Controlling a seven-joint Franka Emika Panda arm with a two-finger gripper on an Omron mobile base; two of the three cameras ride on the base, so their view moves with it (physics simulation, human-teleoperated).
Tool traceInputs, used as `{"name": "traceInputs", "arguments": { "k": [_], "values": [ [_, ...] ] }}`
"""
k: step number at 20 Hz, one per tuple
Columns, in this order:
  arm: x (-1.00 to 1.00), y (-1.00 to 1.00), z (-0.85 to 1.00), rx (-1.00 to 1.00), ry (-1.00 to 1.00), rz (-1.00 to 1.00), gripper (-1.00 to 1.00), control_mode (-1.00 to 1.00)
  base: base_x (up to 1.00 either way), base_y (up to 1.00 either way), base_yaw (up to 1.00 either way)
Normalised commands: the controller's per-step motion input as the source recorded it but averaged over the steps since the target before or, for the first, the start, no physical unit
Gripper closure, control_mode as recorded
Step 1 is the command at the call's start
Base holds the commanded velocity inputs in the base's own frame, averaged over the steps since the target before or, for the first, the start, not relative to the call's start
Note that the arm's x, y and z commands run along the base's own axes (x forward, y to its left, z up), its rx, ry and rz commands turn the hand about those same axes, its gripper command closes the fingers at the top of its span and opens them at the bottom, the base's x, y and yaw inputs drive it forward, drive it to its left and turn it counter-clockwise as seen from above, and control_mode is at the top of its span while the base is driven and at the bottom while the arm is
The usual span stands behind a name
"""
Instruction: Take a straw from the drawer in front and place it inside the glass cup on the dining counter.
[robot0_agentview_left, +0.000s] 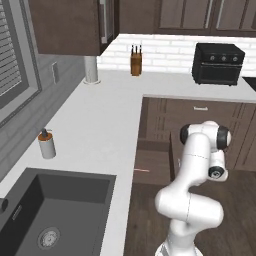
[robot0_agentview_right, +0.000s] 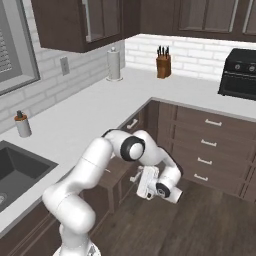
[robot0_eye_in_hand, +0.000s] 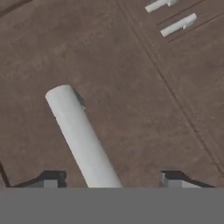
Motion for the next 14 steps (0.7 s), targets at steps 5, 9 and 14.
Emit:
{"name": "traceInputs", "arguments": {
  "k": [5,9,14],
  "values": [
    [-0.25,-0.37,0.49,0.0,0.0,0.0,-1.0,-1.0,0.0,0.0,0.0],
    [-0.05,-0.07,0.75,-0.09,0.0,0.0,-1.0,-1.0,0.0,0.0,0.0],
    [-0.14,0.01,0.91,-0.21,0.0,0.0,-1.0,-1.0,0.0,0.0,0.0]
  ]
}}
